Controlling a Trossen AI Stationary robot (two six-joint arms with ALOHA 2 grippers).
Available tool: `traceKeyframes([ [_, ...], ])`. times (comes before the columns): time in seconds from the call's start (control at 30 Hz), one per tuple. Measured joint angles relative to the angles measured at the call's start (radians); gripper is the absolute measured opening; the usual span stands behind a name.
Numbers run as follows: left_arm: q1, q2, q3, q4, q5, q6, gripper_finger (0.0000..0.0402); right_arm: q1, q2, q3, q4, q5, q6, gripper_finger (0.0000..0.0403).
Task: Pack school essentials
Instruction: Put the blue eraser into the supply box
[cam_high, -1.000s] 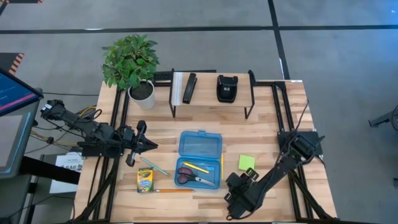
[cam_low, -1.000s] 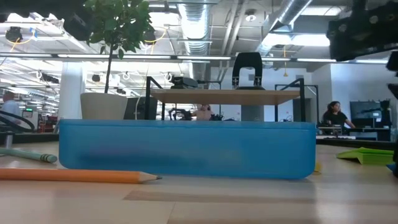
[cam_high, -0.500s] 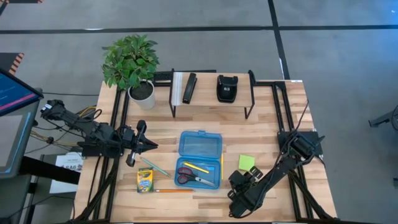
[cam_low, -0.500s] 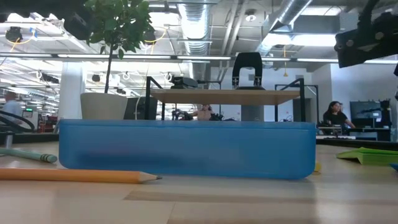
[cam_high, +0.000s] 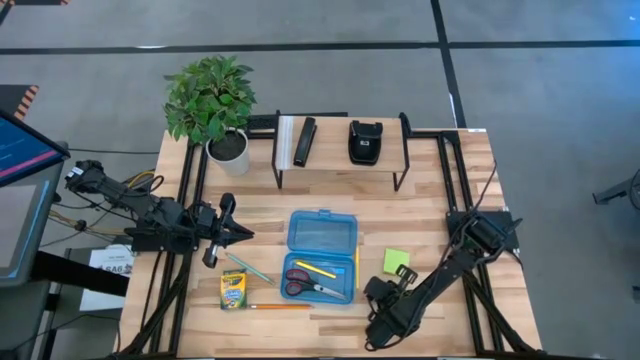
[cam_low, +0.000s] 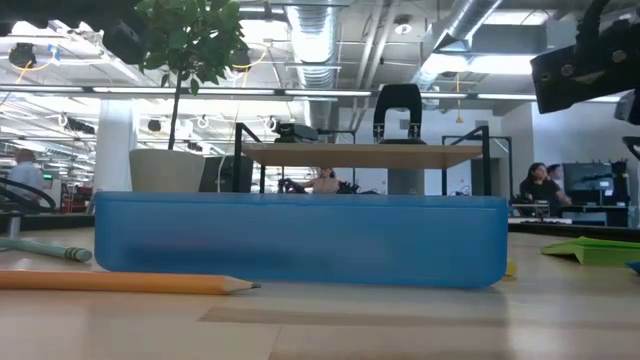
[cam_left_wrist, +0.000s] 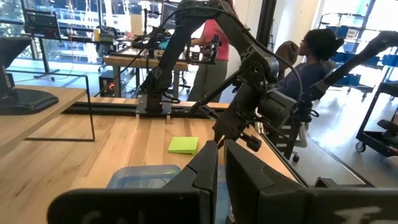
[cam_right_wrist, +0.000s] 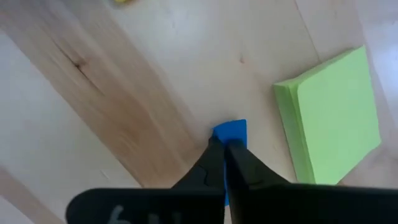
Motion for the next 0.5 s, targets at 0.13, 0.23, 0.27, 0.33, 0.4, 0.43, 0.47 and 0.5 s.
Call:
traceKeyframes([
  [0.13, 0.0, 0.0, 0.0, 0.0, 0.0, 0.0, 0.0015, -0.011, 0.004, 0.038, -0.024, -0.006, -0.03, 0.0003],
  [0.23, 0.0, 0.0, 0.0, 0.0, 0.0, 0.001, 0.0015, -0.019, 0.008, 0.08, -0.065, -0.006, -0.045, 0.0002],
  [0.27, 0.0, 0.0, 0.0, 0.0, 0.0, 0.001, 0.0015, -0.023, 0.008, 0.096, -0.074, -0.004, -0.052, 0.0002],
  [0.33, 0.0, 0.0, 0.0, 0.0, 0.0, 0.001, 0.0015, -0.025, 0.007, 0.124, -0.095, 0.01, -0.056, 0.0002],
  [0.4, 0.0, 0.0, 0.0, 0.0, 0.0, 0.001, 0.0015, -0.03, 0.007, 0.151, -0.119, 0.026, -0.076, 0.0002],
  [0.43, 0.0, 0.0, 0.0, 0.0, 0.0, 0.0, 0.0015, -0.03, 0.007, 0.163, -0.123, 0.033, -0.079, 0.0002],
  [0.47, 0.0, 0.0, 0.0, 0.0, 0.0, 0.001, 0.0015, -0.032, 0.006, 0.178, -0.127, 0.042, -0.084, 0.0001],
  [0.5, 0.0, 0.0, 0.0, 0.0, 0.0, 0.001, 0.0015, -0.036, 0.006, 0.194, -0.132, 0.053, -0.095, 0.0001],
])
